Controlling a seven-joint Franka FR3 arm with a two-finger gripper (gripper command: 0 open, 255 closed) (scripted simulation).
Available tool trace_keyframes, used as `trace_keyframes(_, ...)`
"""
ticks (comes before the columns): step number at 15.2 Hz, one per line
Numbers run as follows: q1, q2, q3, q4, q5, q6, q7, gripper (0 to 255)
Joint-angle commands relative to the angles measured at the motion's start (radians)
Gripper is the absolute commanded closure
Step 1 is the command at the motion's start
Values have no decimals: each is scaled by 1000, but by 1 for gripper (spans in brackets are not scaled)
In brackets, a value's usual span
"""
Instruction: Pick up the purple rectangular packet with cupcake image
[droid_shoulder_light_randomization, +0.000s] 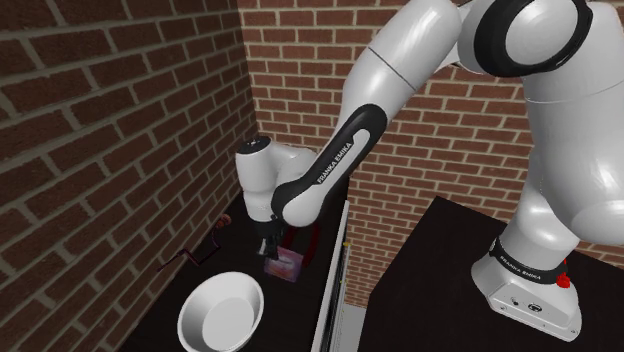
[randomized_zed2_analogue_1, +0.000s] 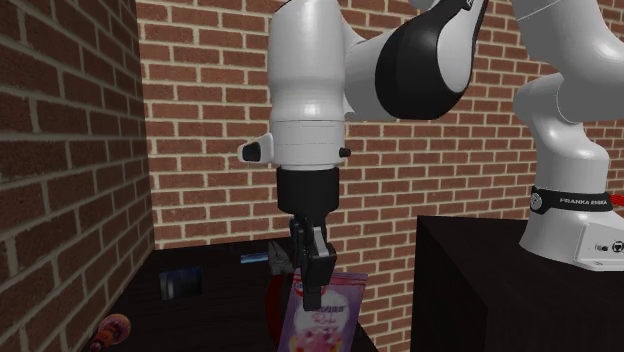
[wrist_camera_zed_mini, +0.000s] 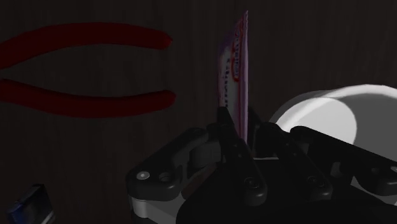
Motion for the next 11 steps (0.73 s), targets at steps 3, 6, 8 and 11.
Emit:
trace_keyframes(3,-7,-41,11,0,15,-40,-8,255)
trace_keyframes(6,-12,-71,19,1,27,-70,-16,255)
trace_keyframes(8,-15,-90,23,3,35,-91,-21,255)
trace_keyframes(11,-19,-110,28,6,43,-113,-26,255)
